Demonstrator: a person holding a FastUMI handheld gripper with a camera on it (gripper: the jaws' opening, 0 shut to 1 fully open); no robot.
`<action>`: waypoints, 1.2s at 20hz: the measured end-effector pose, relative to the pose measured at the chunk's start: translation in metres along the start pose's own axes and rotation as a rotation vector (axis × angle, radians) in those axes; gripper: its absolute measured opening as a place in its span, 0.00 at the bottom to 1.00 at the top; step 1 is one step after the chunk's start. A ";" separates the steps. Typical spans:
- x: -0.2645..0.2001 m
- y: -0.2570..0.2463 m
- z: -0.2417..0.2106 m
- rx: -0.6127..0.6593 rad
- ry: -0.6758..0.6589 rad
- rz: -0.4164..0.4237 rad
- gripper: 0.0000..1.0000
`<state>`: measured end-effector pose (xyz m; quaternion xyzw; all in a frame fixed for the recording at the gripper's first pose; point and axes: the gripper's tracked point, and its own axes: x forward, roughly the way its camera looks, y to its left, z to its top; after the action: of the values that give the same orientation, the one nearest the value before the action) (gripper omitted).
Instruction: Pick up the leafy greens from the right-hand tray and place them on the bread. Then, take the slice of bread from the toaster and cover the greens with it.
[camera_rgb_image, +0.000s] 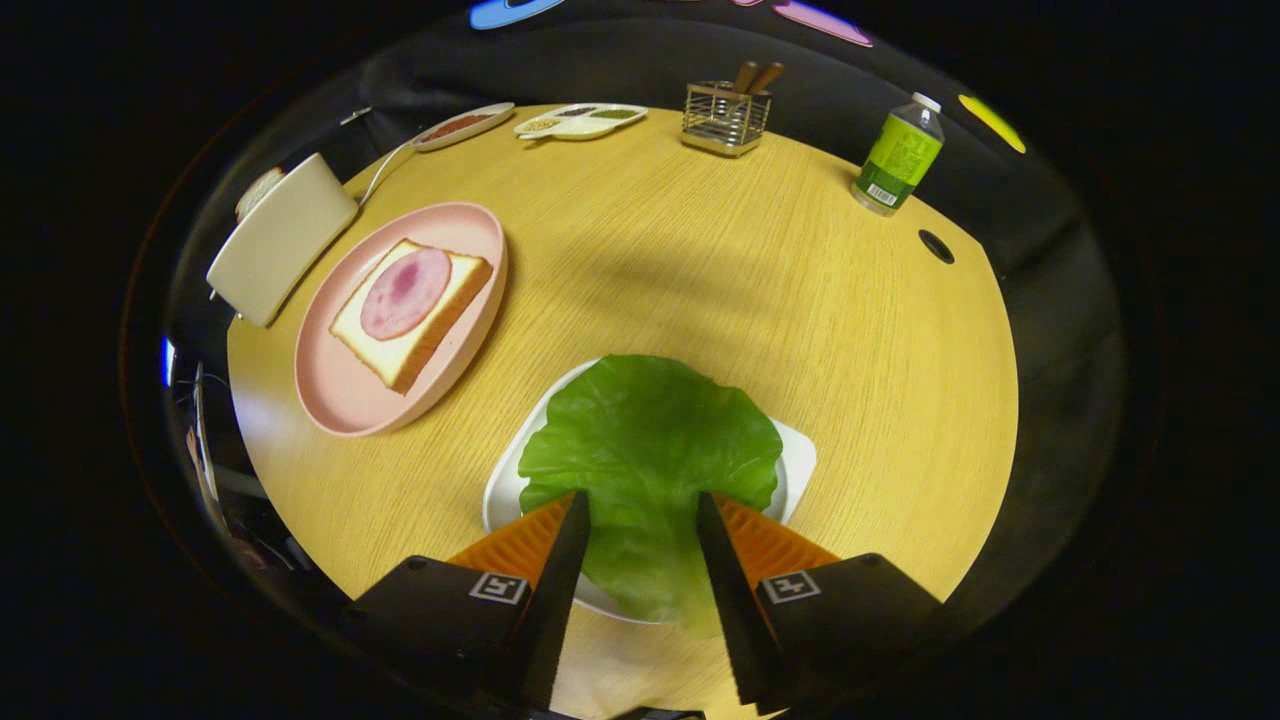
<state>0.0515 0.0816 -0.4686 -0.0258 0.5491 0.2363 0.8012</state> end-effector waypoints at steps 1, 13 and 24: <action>0.001 -0.001 -0.001 -0.004 -0.005 0.000 0.66; -0.060 -0.002 0.028 -0.047 -0.126 0.008 0.08; -0.139 0.084 0.114 -0.082 -0.275 0.128 0.07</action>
<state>0.0769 0.1417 -0.2813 0.0089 0.4245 0.3104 0.8505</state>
